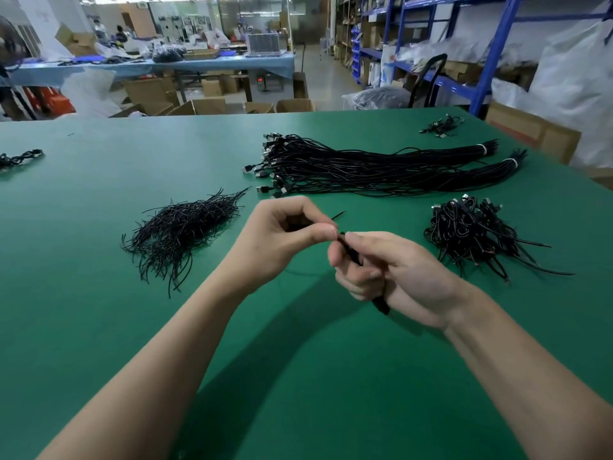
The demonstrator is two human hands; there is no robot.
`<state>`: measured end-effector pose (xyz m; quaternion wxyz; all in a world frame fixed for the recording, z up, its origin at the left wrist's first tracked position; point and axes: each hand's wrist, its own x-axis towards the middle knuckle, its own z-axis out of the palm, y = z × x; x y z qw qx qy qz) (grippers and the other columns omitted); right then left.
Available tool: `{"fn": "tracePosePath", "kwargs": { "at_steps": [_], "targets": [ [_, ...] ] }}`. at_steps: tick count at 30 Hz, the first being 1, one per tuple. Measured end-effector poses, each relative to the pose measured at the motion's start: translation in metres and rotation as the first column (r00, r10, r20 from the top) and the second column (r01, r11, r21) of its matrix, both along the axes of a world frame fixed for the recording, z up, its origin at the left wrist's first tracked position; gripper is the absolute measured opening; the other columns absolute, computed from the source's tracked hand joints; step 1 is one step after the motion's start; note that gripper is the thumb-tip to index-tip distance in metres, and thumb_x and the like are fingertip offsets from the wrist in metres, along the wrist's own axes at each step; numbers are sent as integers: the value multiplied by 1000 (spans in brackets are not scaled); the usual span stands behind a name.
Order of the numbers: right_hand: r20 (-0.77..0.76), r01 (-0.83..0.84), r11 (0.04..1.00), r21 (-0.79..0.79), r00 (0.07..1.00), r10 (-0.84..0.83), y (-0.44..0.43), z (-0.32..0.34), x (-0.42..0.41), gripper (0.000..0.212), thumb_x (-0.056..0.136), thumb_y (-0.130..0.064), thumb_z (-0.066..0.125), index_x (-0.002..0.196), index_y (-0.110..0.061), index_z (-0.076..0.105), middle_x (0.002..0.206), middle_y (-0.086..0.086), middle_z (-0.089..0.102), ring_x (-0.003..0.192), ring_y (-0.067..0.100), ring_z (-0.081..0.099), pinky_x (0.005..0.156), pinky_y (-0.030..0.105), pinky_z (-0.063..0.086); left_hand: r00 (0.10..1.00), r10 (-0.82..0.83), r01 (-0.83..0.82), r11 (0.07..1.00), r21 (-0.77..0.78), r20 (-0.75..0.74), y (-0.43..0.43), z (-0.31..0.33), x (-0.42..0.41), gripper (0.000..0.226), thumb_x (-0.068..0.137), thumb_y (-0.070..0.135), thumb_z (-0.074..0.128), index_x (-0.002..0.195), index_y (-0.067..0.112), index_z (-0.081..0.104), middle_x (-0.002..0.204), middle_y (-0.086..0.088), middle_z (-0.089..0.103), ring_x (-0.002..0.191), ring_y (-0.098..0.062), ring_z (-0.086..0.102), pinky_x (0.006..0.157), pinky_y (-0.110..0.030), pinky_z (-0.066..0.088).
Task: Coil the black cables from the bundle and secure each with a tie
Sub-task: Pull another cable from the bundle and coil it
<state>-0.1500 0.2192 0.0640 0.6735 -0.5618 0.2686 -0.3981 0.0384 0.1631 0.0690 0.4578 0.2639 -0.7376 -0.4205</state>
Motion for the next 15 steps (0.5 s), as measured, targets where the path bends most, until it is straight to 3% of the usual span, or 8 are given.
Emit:
{"fn": "tracePosePath", "kwargs": {
  "at_steps": [2, 4, 6, 7, 9, 11, 13, 15],
  "targets": [
    [159, -44, 999, 15, 986, 41, 3, 4, 0, 27, 103, -27, 41, 92, -11, 60, 59, -7, 27, 52, 9, 22, 50, 25, 17, 996, 50, -43, 995, 89, -77, -1, -15, -6, 16, 92, 18, 66, 82, 5, 69, 72, -3, 63, 67, -14, 50, 63, -25, 40],
    [344, 0, 1000, 26, 939, -9, 2, 12, 1, 25, 104, -24, 38, 93, -12, 58, 60, -8, 32, 52, 8, 29, 50, 22, 25, 994, 99, -93, 988, 123, -45, 1, -29, -13, 26, 98, 24, 58, 84, 5, 69, 66, -12, 49, 64, -17, 37, 59, -32, 30],
    [450, 127, 991, 35, 884, -129, -4, 20, 3, 22, 105, -23, 37, 92, -14, 53, 63, -7, 41, 55, 8, 39, 53, 20, 38, 990, 94, -102, 992, 77, 102, 9, -37, -20, 27, 101, 29, 53, 83, 22, 72, 66, -13, 49, 62, -19, 35, 60, -34, 30],
    [443, 216, 976, 25, 873, -205, -8, 23, 3, 22, 106, -23, 36, 92, -15, 50, 65, -6, 47, 57, 9, 45, 56, 20, 43, 979, 84, -91, 996, 26, 185, 13, -38, -22, 28, 103, 27, 52, 85, 34, 73, 65, -3, 53, 60, -14, 37, 59, -31, 32],
    [305, 419, 905, -77, 874, -379, -15, 25, 3, 26, 110, -20, 31, 91, -13, 48, 71, -2, 61, 63, 15, 59, 63, 24, 52, 946, 91, -54, 991, -126, 311, 19, -34, -23, 28, 104, 21, 52, 104, 40, 73, 68, 11, 57, 57, -2, 41, 58, -17, 34],
    [50, 538, 781, -318, 832, -553, -19, 20, 2, 30, 111, -15, 29, 90, -10, 51, 81, 4, 72, 74, 20, 70, 73, 30, 57, 903, 159, -33, 953, -302, 400, 22, -22, -22, 23, 103, 18, 55, 114, 21, 75, 71, 18, 55, 62, 5, 49, 64, -11, 36],
    [-195, 495, 652, -574, 691, -696, -19, 12, 1, 30, 110, -13, 35, 89, -9, 56, 84, 1, 73, 79, 11, 71, 77, 24, 55, 868, 227, -12, 899, -438, 442, 22, -6, -17, 18, 100, 15, 61, 110, 13, 76, 77, 26, 51, 70, 15, 49, 70, -6, 34],
    [-360, 394, 630, -669, 569, -739, -17, 3, -1, 29, 108, -14, 40, 85, -10, 58, 72, -7, 68, 67, -1, 63, 65, 19, 46, 856, 264, 28, 835, -550, 444, 21, 10, -12, 11, 96, 13, 68, 101, 11, 78, 79, 22, 54, 71, 18, 48, 71, -2, 31]
  ]
}}
